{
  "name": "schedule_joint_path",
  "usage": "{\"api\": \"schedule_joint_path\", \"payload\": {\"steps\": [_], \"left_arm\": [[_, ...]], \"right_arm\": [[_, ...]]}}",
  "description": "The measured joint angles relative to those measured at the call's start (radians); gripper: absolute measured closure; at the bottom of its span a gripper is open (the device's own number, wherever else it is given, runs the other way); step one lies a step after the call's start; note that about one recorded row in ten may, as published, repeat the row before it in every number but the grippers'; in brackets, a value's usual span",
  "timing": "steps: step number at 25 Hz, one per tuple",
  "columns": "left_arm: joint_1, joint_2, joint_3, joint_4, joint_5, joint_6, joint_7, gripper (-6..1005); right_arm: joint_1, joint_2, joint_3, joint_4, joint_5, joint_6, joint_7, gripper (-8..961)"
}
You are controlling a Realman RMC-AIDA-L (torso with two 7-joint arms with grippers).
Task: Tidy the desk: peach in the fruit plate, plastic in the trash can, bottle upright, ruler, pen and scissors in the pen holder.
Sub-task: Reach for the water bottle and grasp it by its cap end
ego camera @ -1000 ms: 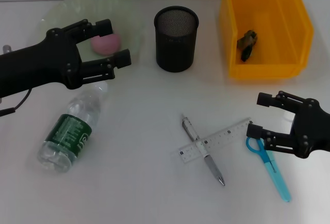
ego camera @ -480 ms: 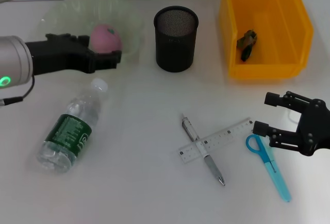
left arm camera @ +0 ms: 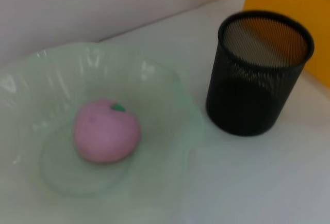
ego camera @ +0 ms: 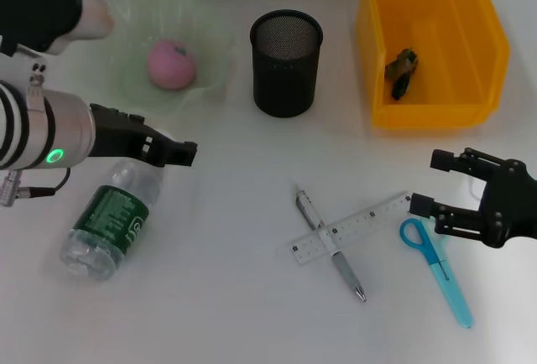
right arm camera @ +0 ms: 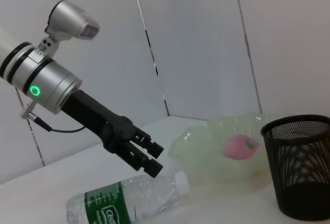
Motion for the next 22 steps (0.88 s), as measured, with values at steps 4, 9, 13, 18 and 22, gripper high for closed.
{"api": "schedule_joint_path", "payload": {"steps": [4, 9, 13, 18, 22], "left_arm": [[-0.015, -0.001, 0.000, -0.022, 0.003, 0.002, -0.001, 164], [-0.046, 0.000, -0.006, -0.073, 0.010, 0.001, -0.001, 172], [-0.083, 0.002, -0.019, -0.129, 0.013, -0.005, -0.002, 179], [-0.130, 0.002, -0.030, -0.179, 0.014, -0.008, -0.002, 187], [-0.154, 0.005, -0.052, -0.201, 0.015, -0.002, -0.002, 194]], "right_arm": [[0.009, 0.002, -0.001, 0.001, -0.027, 0.005, 0.000, 136], [0.024, 0.005, -0.001, 0.002, -0.066, 0.007, -0.001, 136], [0.032, 0.005, -0.006, 0.004, -0.070, 0.003, -0.007, 136], [0.034, 0.003, -0.013, -0.003, -0.088, -0.006, -0.021, 135], [0.047, 0.002, -0.013, -0.010, -0.136, -0.031, -0.024, 135]]}}
